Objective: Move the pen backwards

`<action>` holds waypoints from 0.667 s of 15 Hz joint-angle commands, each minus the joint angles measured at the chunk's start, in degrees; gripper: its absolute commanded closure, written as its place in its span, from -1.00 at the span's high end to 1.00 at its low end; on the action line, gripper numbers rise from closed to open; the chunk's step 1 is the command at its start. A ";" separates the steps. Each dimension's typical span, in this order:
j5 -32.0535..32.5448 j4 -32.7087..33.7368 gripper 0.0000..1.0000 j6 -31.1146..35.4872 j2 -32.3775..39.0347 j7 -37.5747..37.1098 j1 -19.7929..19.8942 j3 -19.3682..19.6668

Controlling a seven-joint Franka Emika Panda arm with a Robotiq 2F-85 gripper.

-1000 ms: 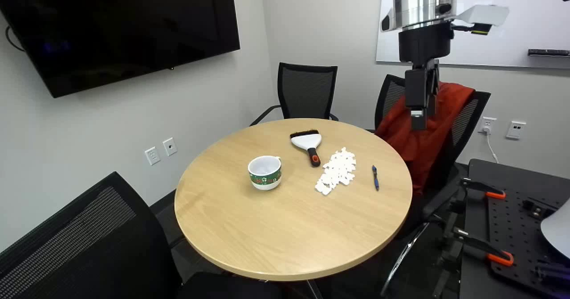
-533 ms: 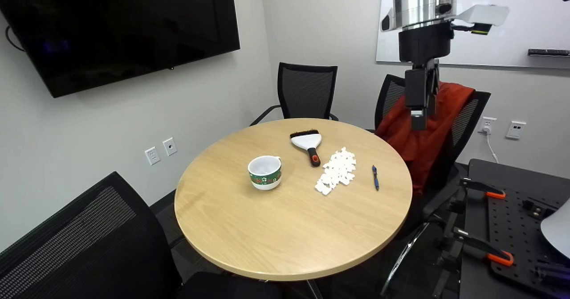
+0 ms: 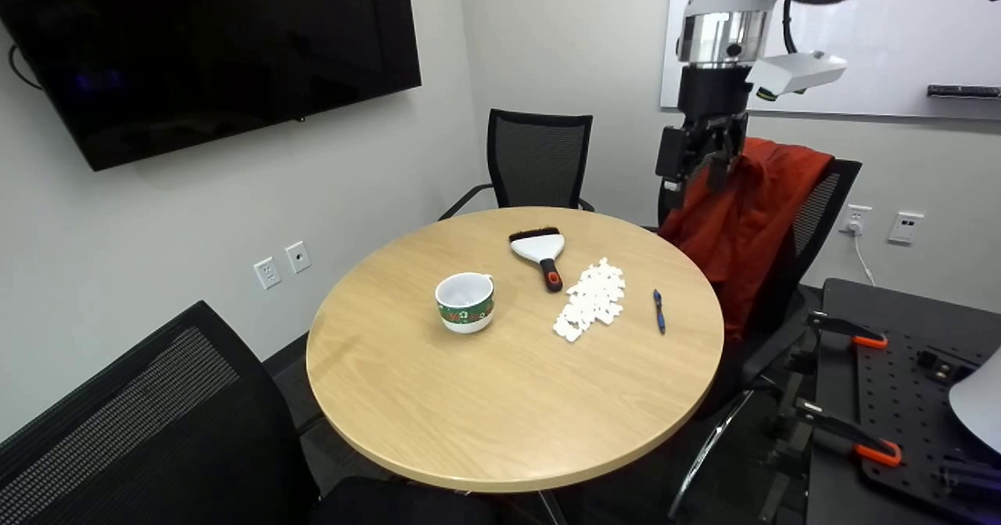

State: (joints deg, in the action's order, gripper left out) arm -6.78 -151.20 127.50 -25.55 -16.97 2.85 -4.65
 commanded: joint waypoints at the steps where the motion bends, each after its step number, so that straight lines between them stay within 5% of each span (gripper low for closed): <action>1: 3.48 -4.64 1.00 15.91 6.43 -5.05 5.19 1.51; 4: 7.22 -6.07 1.00 27.62 12.26 -12.24 9.71 1.49; 5: 5.17 -6.25 1.00 22.98 9.15 -7.26 7.12 2.80; 10: 6.52 -6.09 1.00 27.08 12.82 -10.49 8.58 2.91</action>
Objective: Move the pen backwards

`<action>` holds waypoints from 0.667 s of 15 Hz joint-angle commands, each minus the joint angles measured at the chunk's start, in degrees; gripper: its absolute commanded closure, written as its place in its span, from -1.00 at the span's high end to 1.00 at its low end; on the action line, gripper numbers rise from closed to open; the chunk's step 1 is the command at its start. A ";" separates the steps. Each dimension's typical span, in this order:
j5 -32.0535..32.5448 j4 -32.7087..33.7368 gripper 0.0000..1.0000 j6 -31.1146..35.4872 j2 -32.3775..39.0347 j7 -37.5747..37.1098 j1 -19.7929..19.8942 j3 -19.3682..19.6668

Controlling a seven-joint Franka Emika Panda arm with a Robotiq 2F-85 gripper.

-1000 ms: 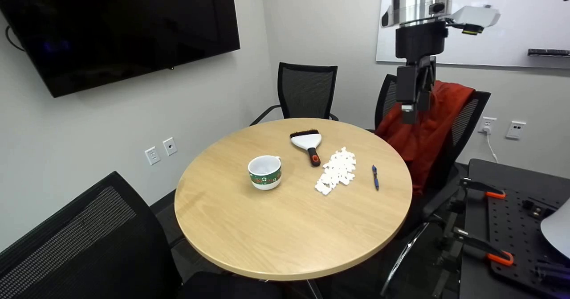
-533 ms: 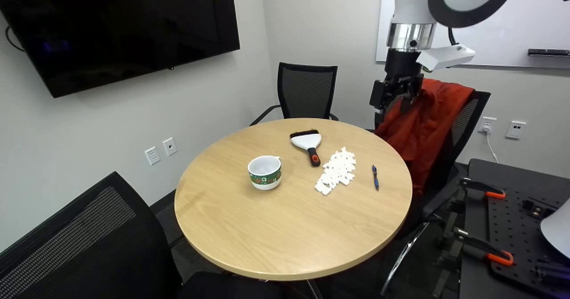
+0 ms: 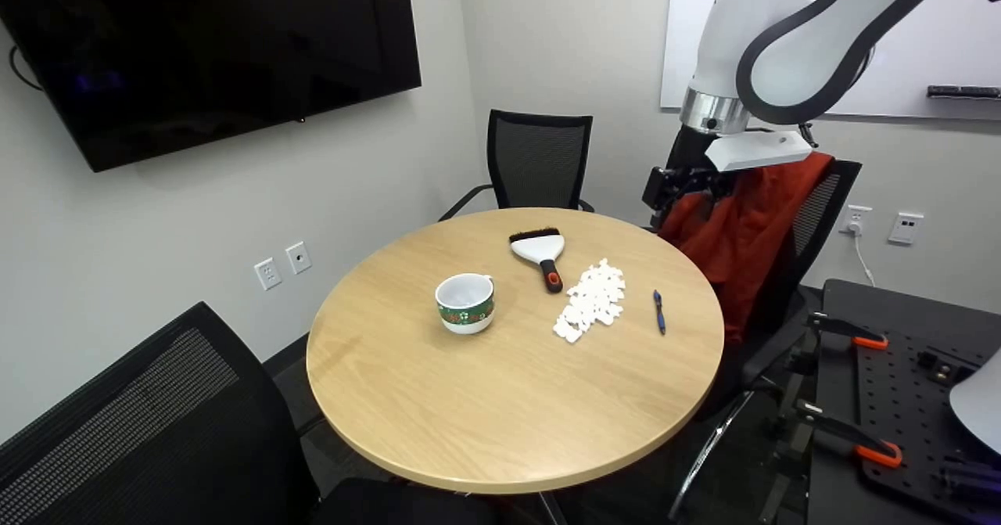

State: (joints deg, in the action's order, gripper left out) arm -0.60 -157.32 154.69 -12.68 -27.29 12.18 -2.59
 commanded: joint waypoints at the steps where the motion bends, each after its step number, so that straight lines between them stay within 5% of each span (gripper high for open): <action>1: 0.31 0.38 1.00 0.93 0.91 -1.36 -0.45 0.83; 10: -18.35 2.87 1.00 13.43 15.57 4.28 -3.97 6.68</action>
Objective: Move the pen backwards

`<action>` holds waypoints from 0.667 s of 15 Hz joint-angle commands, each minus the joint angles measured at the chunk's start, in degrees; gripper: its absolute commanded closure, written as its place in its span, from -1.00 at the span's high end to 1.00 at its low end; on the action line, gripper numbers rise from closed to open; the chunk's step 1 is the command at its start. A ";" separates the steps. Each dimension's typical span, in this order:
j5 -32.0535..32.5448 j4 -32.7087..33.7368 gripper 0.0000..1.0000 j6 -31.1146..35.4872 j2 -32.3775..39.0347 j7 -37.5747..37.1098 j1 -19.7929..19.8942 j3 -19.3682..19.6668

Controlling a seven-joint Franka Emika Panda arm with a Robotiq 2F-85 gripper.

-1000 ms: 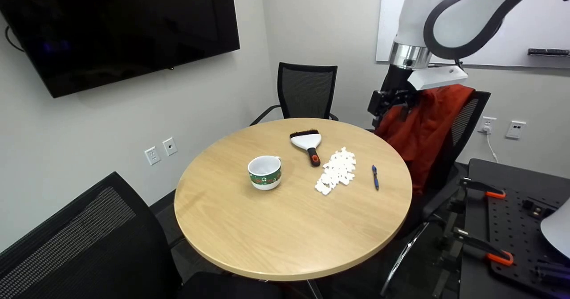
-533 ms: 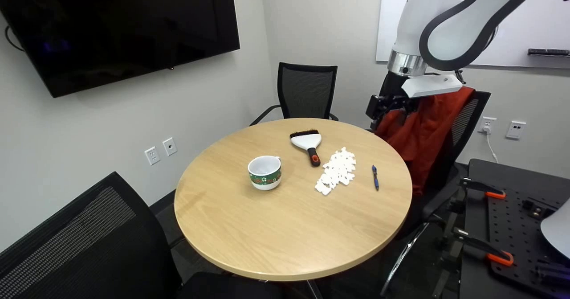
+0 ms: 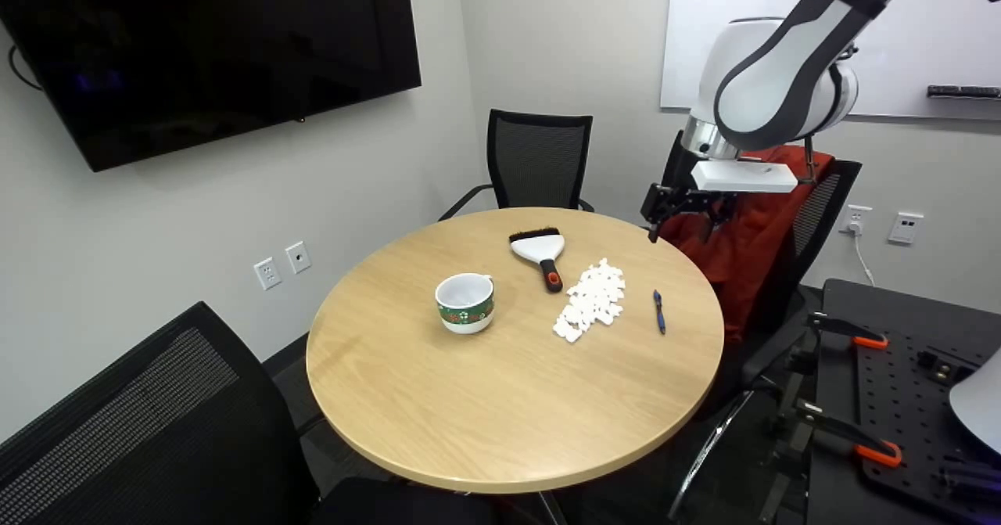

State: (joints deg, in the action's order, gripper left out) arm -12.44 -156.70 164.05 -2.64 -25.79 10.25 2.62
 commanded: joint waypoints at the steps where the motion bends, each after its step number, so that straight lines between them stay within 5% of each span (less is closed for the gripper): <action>1: -9.46 2.82 1.00 4.80 6.89 4.27 -1.12 0.29; 10: -22.23 12.81 1.00 7.34 22.16 11.17 3.12 -1.91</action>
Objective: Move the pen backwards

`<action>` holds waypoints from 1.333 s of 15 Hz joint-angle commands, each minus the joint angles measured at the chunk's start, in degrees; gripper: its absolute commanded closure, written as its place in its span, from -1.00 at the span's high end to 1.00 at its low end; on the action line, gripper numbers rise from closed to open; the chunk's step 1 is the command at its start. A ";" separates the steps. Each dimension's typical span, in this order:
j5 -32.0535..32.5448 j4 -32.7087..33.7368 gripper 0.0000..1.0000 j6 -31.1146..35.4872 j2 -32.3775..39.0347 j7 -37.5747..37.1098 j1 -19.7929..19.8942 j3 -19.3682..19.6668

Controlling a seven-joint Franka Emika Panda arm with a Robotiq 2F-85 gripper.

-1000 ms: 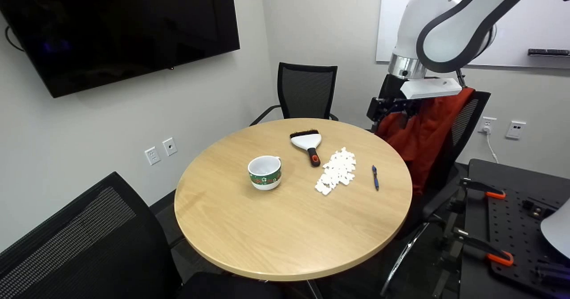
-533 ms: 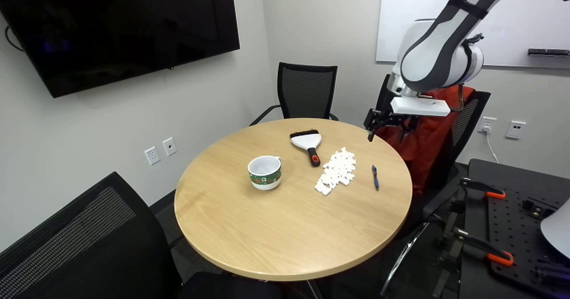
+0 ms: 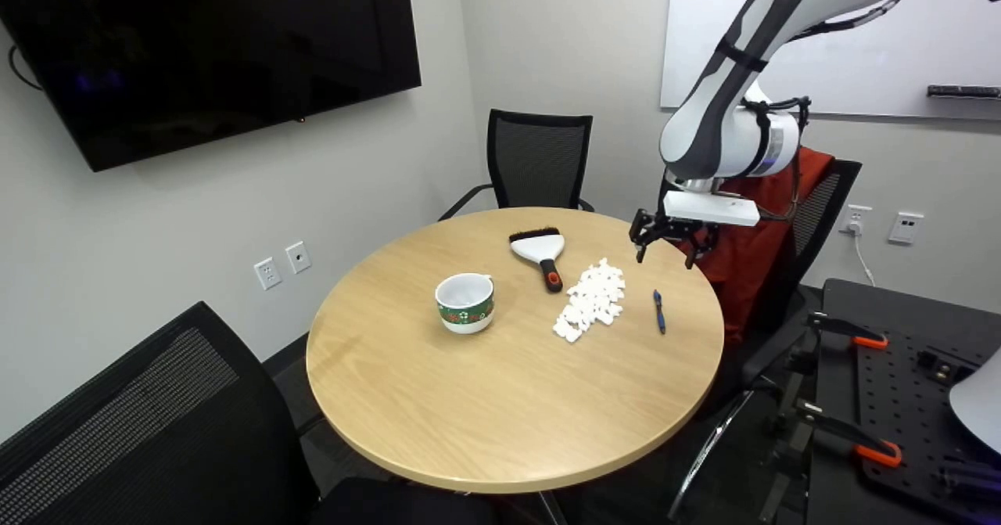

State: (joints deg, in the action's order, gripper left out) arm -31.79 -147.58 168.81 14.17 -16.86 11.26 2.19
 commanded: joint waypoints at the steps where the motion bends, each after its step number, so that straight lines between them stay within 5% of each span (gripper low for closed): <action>1: -3.23 4.70 1.00 3.16 7.01 2.41 2.62 -1.74; 13: -1.51 10.91 1.00 11.19 20.63 0.51 1.81 -0.33; 15: -1.47 11.65 0.45 11.06 21.51 0.60 1.80 -0.35; 20: -1.48 12.80 -0.32 11.15 22.69 0.69 1.69 -0.33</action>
State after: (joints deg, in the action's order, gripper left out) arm -33.15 -135.61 178.55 36.08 -15.99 13.17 1.88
